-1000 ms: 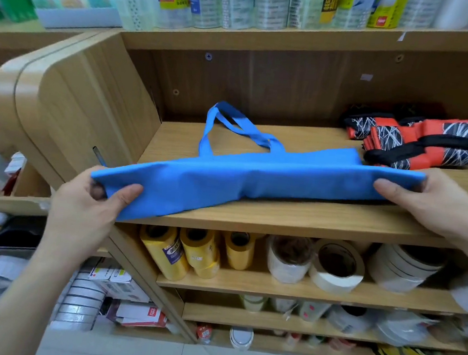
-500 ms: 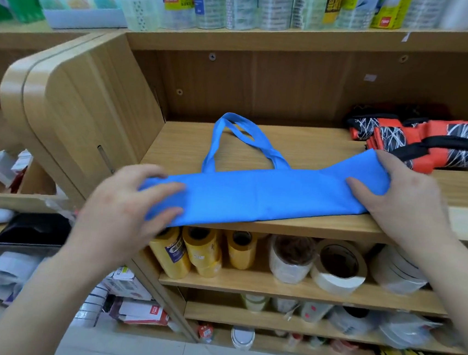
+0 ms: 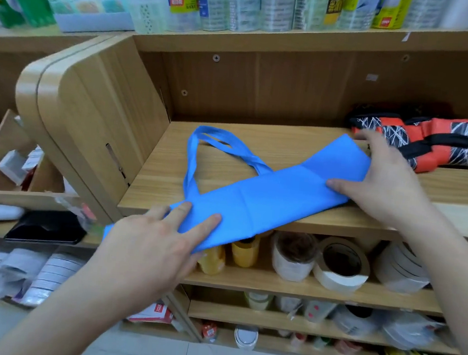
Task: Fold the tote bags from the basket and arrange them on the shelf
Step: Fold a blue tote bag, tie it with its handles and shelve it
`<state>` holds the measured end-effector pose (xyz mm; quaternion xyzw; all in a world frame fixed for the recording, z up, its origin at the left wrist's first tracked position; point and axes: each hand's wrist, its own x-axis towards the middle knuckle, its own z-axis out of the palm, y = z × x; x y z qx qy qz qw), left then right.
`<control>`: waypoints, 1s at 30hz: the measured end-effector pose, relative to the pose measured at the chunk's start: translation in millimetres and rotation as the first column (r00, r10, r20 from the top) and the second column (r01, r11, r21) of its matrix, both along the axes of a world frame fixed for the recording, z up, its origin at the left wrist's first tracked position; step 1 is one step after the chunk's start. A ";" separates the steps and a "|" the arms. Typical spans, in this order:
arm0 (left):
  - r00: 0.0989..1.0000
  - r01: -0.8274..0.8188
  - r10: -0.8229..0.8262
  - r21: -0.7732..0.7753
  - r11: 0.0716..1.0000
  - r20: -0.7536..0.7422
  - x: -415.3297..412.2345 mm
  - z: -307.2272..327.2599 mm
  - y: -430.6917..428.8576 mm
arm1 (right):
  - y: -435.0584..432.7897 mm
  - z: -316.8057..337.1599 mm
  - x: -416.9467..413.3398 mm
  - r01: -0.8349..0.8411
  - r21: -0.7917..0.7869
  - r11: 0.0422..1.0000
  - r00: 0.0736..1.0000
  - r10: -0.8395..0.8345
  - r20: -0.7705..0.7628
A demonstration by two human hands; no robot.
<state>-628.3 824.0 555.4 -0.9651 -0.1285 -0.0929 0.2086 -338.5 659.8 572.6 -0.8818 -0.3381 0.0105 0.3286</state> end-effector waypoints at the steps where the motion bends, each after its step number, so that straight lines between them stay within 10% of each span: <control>1: 1.000 0.002 -0.003 -0.038 0.999 -0.028 -0.5 3.5 -4.0 | 5.1 4.4 0.5 -0.034 0.111 0.993 0.999 0.035 -0.009; 8: 0.948 0.195 -0.053 -0.441 0.876 0.314 42.8 36.4 4.3 | 31.9 55.7 -5.4 -0.426 0.445 0.788 0.901 0.416 0.124; 14: 0.966 0.201 0.160 -0.979 0.023 0.202 92.6 29.3 20.1 | 57.1 75.1 -23.7 -0.466 0.595 0.655 0.846 0.526 0.085; 16: 0.940 0.237 0.270 -0.968 -0.079 0.208 97.6 23.8 20.0 | 60.7 66.1 -26.1 -0.356 0.618 0.701 0.887 0.461 -0.012; 21: 0.849 0.344 0.425 -0.939 0.004 0.313 109.4 14.5 27.2 | 46.0 20.3 -33.1 -0.359 0.343 0.868 0.833 0.464 -0.301; 27: 0.846 -0.023 0.353 -0.634 0.773 0.400 110.1 8.3 26.2 | 56.1 -16.2 -34.0 -0.371 0.114 0.922 0.920 0.381 -0.091; 30: 0.900 0.284 -0.071 -0.455 0.844 0.430 93.0 7.8 24.9 | 55.4 -20.9 -30.1 -0.402 0.073 0.913 0.915 0.404 -0.007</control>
